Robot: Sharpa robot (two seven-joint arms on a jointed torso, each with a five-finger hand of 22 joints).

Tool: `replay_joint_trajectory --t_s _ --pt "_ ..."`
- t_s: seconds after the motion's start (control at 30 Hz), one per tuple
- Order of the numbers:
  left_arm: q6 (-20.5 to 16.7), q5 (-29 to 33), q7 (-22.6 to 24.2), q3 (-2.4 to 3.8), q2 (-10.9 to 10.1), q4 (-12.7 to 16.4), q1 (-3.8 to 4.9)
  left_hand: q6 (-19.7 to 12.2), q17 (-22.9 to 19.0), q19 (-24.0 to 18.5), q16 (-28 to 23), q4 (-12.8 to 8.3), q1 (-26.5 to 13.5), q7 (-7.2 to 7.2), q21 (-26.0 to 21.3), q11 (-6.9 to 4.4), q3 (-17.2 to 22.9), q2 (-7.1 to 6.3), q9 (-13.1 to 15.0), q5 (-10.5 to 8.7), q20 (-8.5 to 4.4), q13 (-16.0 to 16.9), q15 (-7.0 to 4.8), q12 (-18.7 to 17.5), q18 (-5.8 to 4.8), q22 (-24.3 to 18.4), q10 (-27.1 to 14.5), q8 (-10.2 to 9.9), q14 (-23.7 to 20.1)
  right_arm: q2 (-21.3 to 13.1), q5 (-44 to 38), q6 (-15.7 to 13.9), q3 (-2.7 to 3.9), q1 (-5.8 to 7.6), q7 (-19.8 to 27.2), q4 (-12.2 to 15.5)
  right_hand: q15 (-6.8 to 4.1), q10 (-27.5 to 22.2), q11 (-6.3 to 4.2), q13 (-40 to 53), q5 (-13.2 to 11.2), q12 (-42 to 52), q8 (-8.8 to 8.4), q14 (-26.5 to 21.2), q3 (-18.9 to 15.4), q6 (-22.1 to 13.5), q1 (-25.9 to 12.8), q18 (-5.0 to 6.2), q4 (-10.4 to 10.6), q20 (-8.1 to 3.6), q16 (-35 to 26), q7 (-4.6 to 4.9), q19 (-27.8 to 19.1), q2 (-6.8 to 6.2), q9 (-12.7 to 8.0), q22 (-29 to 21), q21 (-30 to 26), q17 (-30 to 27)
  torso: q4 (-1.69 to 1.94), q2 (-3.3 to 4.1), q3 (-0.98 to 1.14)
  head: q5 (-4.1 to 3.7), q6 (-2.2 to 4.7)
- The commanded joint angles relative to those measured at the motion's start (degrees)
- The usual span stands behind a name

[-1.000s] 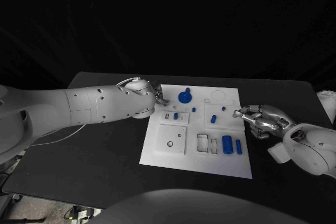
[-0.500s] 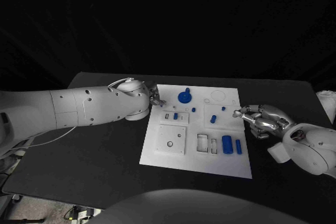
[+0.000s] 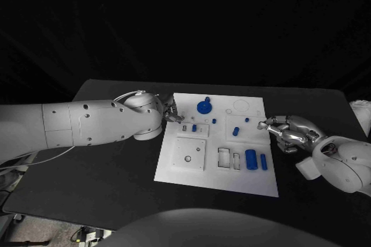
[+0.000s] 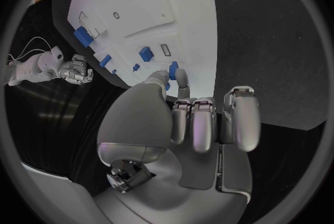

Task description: Assemble the parts on the task board

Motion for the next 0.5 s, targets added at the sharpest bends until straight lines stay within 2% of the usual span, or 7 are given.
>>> replay_joint_trajectory --t_s 0.03,0.5 --pt "-1.3 -0.6 -0.6 -0.08 0.0 0.8 -0.07 0.3 15.1 2.9 0.1 0.0 -0.2 -0.24 -0.2 -0.36 0.2 -0.59 -0.1 -0.23 -0.38 15.1 -0.31 0.1 0.46 12.7 6.0 -0.1 5.9 0.1 -0.4 1.0 -0.01 -0.09 0.2 0.0 -0.08 9.3 -2.57 5.6 0.0 -0.2 -0.30 5.5 0.2 0.4 0.1 -0.20 -0.1 -0.07 0.1 -0.13 -0.4 -0.04 -0.1 11.3 -0.4 14.4 0.03 0.06 -0.03 0.04 0.01" --pt "-1.0 -0.7 -0.3 -0.26 0.4 1.0 -0.90 0.2 15.1 2.8 0.1 0.0 -0.6 -0.18 -0.4 -0.33 0.9 -0.75 -0.1 -0.39 -0.37 15.1 -0.30 0.1 0.50 12.7 6.0 -0.3 5.9 0.1 -0.4 1.0 -0.01 -0.14 0.2 0.0 -0.08 9.3 -2.57 5.6 0.0 -0.2 -0.30 5.5 0.2 0.4 0.1 -0.20 -0.1 -0.07 0.1 -0.13 -0.4 -0.04 -0.1 11.3 -0.4 14.4 -0.04 0.06 -0.01 0.17 0.01"
